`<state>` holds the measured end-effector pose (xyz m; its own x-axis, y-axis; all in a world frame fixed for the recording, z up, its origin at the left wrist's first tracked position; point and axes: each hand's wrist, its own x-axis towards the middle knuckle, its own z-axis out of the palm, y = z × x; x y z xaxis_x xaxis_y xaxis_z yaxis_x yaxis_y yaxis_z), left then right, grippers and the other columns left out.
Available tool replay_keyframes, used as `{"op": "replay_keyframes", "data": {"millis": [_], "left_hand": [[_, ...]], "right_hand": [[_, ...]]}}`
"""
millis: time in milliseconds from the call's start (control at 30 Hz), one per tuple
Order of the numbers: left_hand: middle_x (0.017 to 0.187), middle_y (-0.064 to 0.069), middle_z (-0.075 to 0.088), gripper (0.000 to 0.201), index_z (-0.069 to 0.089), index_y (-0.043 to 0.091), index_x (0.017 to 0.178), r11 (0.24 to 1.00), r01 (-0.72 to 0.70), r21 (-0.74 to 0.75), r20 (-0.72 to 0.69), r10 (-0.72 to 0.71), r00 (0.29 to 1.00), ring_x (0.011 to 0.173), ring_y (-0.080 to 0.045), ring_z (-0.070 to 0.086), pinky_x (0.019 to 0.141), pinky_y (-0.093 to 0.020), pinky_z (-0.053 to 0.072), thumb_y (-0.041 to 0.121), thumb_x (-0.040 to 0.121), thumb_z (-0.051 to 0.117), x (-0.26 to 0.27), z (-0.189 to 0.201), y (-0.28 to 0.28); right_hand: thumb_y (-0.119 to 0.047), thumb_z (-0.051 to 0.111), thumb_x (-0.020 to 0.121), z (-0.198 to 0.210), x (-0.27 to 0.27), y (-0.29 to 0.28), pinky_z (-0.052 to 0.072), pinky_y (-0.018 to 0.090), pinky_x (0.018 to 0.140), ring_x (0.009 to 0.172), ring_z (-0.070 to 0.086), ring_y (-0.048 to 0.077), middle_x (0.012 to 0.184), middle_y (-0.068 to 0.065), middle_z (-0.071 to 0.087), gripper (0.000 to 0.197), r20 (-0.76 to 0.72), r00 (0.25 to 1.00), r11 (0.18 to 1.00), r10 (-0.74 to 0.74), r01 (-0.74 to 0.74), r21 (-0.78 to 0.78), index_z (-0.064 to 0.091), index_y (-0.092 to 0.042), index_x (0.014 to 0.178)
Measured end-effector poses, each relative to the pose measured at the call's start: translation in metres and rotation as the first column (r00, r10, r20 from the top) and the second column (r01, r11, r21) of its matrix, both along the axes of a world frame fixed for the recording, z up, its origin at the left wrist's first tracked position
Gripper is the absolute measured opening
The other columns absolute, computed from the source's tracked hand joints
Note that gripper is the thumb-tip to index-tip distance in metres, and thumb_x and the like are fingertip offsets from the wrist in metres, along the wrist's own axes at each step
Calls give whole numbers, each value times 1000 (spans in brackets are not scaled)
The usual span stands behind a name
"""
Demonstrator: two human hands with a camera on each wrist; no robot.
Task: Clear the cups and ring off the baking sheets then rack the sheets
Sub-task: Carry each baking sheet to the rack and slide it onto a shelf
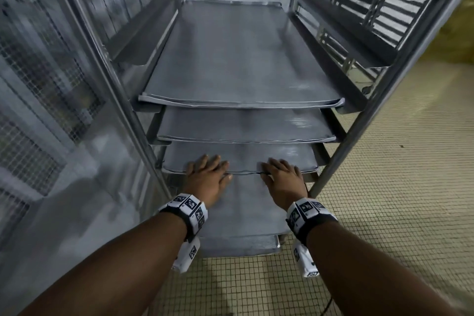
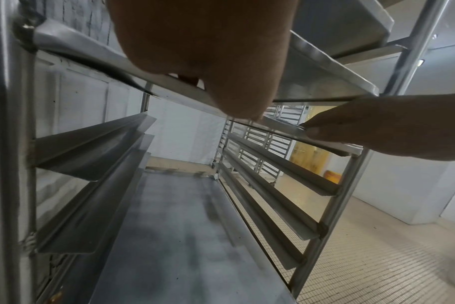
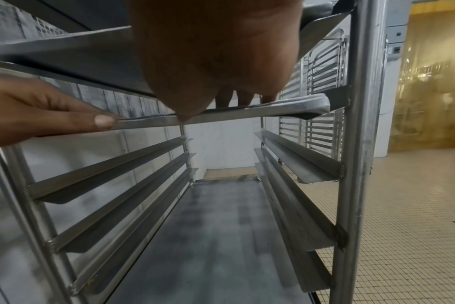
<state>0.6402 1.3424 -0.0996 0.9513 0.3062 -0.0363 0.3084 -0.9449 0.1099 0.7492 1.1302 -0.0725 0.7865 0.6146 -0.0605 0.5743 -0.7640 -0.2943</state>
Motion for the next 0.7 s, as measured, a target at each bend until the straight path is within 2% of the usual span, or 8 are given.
{"op": "replay_keyframes", "data": {"millis": [100, 200, 300, 367, 467, 533, 633, 700], "left_hand": [[160, 11, 35, 84, 45, 39, 147, 1000, -5, -14, 29, 6, 1000, 150, -27, 24, 116, -52, 18, 67, 83, -1, 9, -1, 6], [161, 11, 33, 78, 44, 40, 147, 999, -27, -19, 6, 27, 1000, 151, -27, 23, 118, -60, 8, 66, 86, 3, 15, 0, 8], [168, 6, 12, 61, 22, 37, 157, 998, -58, 27, -58, 60, 997, 155, -30, 3, 118, -62, -7, 57, 100, 20, 12, -1, 2], [169, -1, 0, 68, 10, 30, 160, 997, -59, 40, -13, 60, 998, 154, -32, -8, 117, -58, -15, 58, 98, 21, -2, -10, -5], [168, -9, 7, 78, 19, 21, 160, 1000, 7, 18, 59, -8, 998, 154, -34, 0, 118, -52, -10, 63, 95, 27, -37, -22, -13], [168, -8, 5, 78, 23, 21, 159, 1000, 1, 31, 6, -1, 1000, 154, -32, -2, 118, -56, -3, 64, 95, 27, -59, -25, -15], [169, -4, 2, 76, 11, 28, 161, 991, -126, -38, -227, 114, 967, 155, -31, -5, 119, -59, 3, 68, 97, 21, -84, -17, -8], [167, -2, 16, 80, 19, 31, 158, 965, -245, -90, -239, 218, 946, 153, -32, 12, 119, -63, 12, 75, 91, 20, -101, -3, 1]], "right_hand": [[-44, 40, 103, 0, 9, 8, 12, 49, 121, 149, 21, 21, 159, -9, 34, 43, -18, 999, 999, -30, 30, 14, 48, -34, 144], [-44, 41, 103, 1, 13, 12, 13, 49, 121, 149, 22, 21, 157, -10, 36, 41, -7, 999, 999, -32, 32, 6, 50, -35, 142], [-43, 38, 104, 0, 15, 13, 11, 50, 122, 151, 18, 22, 160, -10, 31, 42, -12, 999, 999, -31, 31, -15, 46, -37, 144], [-45, 32, 105, -5, 11, 6, 4, 49, 124, 154, 4, 24, 165, -11, 16, 47, -19, 1000, 999, -16, 15, -50, 32, -41, 152], [-51, 25, 104, -14, -7, -16, -9, 47, 122, 149, -24, 22, 161, -14, -20, 61, -52, 998, 997, -34, 30, -76, -5, -40, 157], [-54, 25, 103, -18, -18, -36, -10, 47, 120, 147, -29, 21, 160, -11, -27, 66, -76, 996, 995, -51, 43, -94, -11, -37, 156], [-56, 26, 102, -15, -24, -63, 3, 49, 121, 154, -9, 27, 167, -3, -5, 63, -114, 987, 986, -114, 98, -138, 11, -34, 159], [-52, 34, 101, 0, -19, -84, 27, 52, 116, 147, 29, 32, 160, 6, 31, 54, -104, 973, 977, -207, 198, -84, 39, -27, 149]]}}
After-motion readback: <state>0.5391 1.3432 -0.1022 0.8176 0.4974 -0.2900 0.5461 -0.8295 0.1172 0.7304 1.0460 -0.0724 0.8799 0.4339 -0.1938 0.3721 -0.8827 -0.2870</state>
